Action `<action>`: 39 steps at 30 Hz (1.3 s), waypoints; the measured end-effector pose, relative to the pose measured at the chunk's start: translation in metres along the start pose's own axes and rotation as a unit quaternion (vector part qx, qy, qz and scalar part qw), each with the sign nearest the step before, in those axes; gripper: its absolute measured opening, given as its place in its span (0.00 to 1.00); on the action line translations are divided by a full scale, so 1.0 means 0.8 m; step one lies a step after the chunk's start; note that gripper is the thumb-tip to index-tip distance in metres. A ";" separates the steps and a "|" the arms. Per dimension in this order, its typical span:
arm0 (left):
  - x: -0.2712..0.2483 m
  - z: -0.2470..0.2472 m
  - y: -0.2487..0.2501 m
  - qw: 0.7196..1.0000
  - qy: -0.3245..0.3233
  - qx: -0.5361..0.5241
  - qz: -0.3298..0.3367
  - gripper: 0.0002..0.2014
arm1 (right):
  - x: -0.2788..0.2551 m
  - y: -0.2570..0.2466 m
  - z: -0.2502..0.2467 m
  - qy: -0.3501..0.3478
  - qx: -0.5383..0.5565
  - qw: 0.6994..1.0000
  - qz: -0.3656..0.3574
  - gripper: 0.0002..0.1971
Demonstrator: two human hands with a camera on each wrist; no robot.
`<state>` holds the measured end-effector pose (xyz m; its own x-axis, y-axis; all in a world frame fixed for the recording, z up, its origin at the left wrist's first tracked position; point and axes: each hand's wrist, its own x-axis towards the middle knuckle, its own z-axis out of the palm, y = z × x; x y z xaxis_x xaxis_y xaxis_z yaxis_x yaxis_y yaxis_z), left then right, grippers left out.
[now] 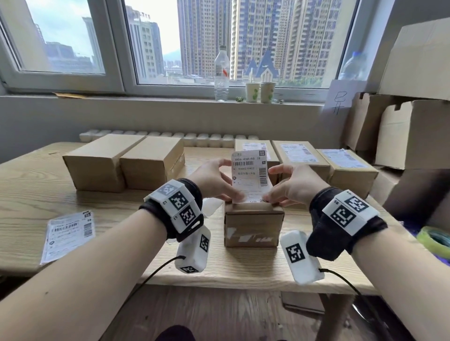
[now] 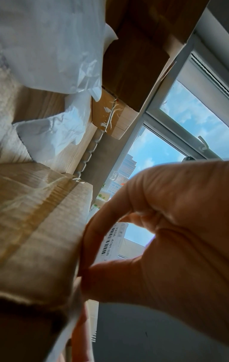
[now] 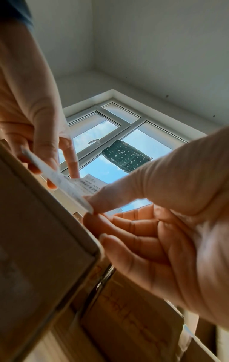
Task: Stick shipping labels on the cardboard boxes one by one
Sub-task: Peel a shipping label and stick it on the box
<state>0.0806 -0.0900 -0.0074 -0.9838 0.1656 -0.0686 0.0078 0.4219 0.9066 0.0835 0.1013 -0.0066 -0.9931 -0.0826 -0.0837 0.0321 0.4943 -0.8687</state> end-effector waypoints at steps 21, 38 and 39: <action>-0.005 0.005 0.007 0.996 0.006 0.094 0.010 0.59 | 0.008 -0.003 0.002 -0.009 -0.054 0.999 0.002 0.44; -0.001 0.005 -0.010 0.986 -0.060 0.147 -0.047 0.57 | 0.007 -0.004 0.007 -0.075 -0.161 0.984 -0.012 0.54; 0.000 0.004 -0.010 0.986 -0.069 0.140 -0.053 0.57 | 0.009 -0.004 0.005 -0.087 -0.162 0.983 -0.008 0.55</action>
<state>0.0808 -0.0908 -0.0160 -0.9481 0.2188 -0.2307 -0.0261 0.6695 0.7424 0.0764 0.0956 -0.0065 -0.9576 -0.2266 -0.1778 -0.0503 0.7394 -0.6714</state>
